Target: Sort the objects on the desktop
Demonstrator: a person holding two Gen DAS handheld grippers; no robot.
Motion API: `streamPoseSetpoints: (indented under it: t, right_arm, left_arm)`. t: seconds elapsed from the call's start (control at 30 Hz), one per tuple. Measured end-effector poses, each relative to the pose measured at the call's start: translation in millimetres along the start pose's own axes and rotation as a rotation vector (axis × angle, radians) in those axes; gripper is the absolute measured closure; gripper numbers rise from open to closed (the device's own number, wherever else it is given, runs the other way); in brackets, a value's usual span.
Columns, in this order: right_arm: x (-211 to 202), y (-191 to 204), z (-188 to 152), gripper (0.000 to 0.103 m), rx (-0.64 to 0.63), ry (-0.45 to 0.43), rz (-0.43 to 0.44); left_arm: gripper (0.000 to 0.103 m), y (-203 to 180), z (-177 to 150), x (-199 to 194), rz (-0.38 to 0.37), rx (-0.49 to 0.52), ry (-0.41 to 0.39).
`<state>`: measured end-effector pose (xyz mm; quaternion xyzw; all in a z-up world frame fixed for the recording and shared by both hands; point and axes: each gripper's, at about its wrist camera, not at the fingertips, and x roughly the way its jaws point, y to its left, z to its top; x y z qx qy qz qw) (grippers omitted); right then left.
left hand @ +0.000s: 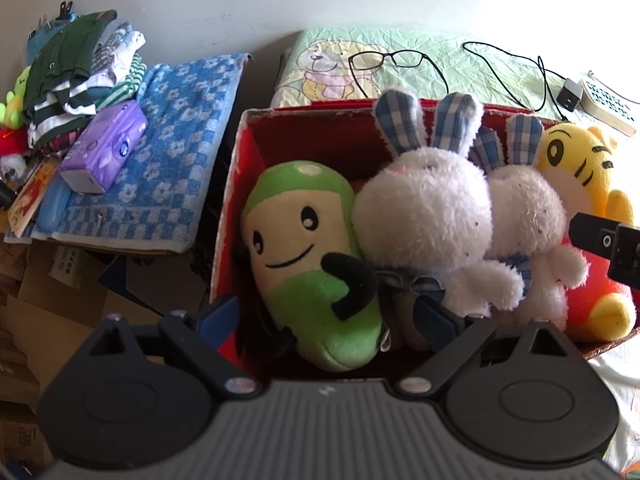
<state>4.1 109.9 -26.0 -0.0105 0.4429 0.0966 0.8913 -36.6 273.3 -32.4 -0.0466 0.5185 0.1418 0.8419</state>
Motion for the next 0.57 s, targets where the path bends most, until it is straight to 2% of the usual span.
streamPoseSetpoints:
  t: [0.3,0.57]
  right_arm:
    - [-1,-3,1,0.025,0.007,-0.010,-0.003]
    - [-2,-7,1,0.024,0.033,-0.016,-0.002]
  left_arm:
    - [0.008,-4,9,-5,-0.033,-0.007,-0.031]
    - [0.009,-14,11,-9,0.001,0.016,-0.054]
